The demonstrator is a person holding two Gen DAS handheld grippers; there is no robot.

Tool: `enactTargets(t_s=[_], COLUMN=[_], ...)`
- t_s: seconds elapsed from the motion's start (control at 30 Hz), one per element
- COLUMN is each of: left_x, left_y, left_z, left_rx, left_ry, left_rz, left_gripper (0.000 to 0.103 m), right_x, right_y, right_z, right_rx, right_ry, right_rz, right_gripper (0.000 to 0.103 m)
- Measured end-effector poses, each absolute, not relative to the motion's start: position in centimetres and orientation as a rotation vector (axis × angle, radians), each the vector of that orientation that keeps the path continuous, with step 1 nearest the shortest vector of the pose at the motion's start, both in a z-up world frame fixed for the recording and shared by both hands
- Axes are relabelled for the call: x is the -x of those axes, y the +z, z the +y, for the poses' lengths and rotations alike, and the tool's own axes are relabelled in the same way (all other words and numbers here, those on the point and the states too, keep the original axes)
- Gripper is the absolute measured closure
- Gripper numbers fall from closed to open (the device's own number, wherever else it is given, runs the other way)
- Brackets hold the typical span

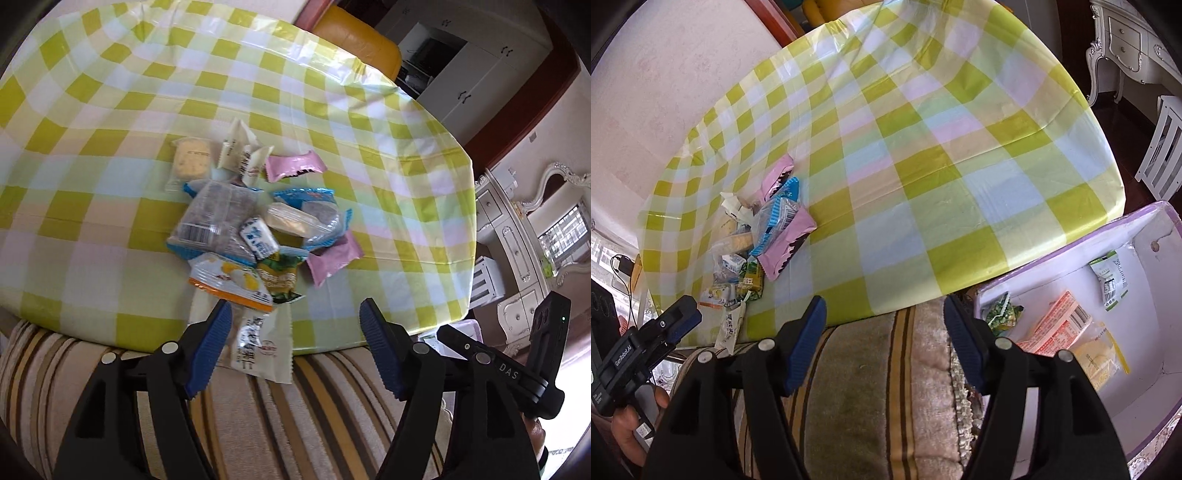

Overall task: Organize snacks
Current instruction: 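Move both open tools back over the snack pile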

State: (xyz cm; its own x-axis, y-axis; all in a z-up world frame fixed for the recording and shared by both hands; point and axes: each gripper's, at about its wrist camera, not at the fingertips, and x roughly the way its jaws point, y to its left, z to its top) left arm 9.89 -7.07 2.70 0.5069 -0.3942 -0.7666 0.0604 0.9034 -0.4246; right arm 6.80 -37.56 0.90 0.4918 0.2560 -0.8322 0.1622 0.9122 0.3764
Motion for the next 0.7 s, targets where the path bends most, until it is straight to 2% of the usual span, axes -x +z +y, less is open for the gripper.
enactTargets(t_s=[0.13, 0.33, 0.57, 0.6, 0.63, 0.7], left_x=[-11.2, -13.6, -15.2, -15.3, -15.4, -15.5], left_y=[1.9, 0.7, -1.0, -1.1, -1.3, -1.5], left_z=[-4.9, -5.8, -7.2, -7.2, -7.2, -7.2], left_rx=[0.358, 0.264, 0.186, 0.183, 0.182, 0.186], left_ry=[-0.22, -0.237, -0.278, -0.278, -0.282, -0.293], left_rz=[1.037, 1.102, 1.165, 1.168, 1.173, 1.183], left_gripper=[0.03, 0.028, 0.028, 0.031, 0.041, 0.048], right_x=[-7.3, -8.0, -8.6, -8.7, -8.8, -9.1], right_y=[1.0, 0.8, 0.3, 0.2, 0.1, -0.1], right_z=[-35.6, -31.8, -27.5, -26.9, -26.4, -25.5], right_rx=[-0.423, -0.385, -0.331, -0.324, -0.317, -0.308], right_ry=[0.096, 0.171, 0.237, 0.246, 0.254, 0.269], right_rz=[1.081, 1.122, 1.176, 1.183, 1.189, 1.203], right_gripper=[0.033, 0.027, 0.027, 0.027, 0.027, 0.027])
